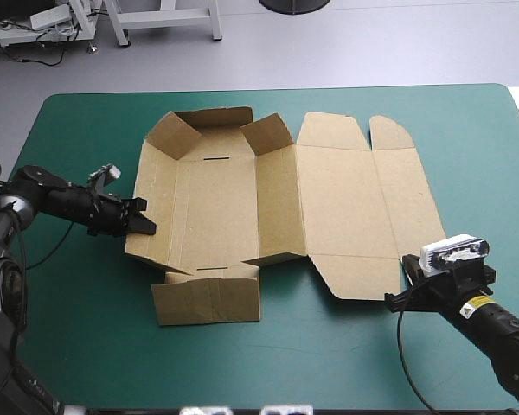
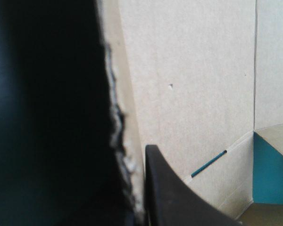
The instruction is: Fold the box
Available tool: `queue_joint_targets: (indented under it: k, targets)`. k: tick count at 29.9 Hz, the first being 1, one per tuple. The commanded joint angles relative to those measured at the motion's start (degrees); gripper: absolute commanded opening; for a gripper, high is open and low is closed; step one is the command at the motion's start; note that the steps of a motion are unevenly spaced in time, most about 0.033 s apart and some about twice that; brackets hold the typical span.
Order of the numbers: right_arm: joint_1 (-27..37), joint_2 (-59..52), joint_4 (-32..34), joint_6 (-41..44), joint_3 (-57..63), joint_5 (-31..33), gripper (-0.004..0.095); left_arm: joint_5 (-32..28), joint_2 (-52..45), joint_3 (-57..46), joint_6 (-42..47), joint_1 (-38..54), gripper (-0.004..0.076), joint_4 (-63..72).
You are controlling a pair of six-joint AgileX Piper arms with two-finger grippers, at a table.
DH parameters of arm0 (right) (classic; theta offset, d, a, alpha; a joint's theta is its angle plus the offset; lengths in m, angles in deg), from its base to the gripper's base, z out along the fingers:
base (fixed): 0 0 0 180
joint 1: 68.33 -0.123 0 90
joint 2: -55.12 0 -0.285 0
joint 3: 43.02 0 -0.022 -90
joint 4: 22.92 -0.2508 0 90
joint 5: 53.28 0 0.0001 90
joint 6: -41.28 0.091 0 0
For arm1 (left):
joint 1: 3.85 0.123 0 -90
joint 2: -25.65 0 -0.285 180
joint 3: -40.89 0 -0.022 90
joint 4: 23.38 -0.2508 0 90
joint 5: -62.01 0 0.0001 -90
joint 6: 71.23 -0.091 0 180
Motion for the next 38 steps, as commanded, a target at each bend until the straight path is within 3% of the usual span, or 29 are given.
queue_joint_targets:
  k: [1,10,26,38]
  targets:
    - [0.3,0.0,-0.7,-0.3,-1.4,-4.0,-0.0006,1.2,-2.4,1.4,-0.3,-4.2,-0.0006,-1.2]
    - [0.3,0.0,-0.7,-0.3,-1.4,-4.0,-0.0006,-4.7,-4.9,2.1,1.1,-17.0,-0.0006,-17.5]
    - [0.3,0.0,-0.8,-0.3,-1.9,-6.0,-0.0006,-11.4,-19.7,11.9,8.1,-35.1,-0.0006,-47.6]
    - [0.3,0.4,-0.2,-0.7,-5.9,-8.7,-0.0006,-16.2,-20.4,21.2,7.7,-44.3,-0.0006,-61.6]
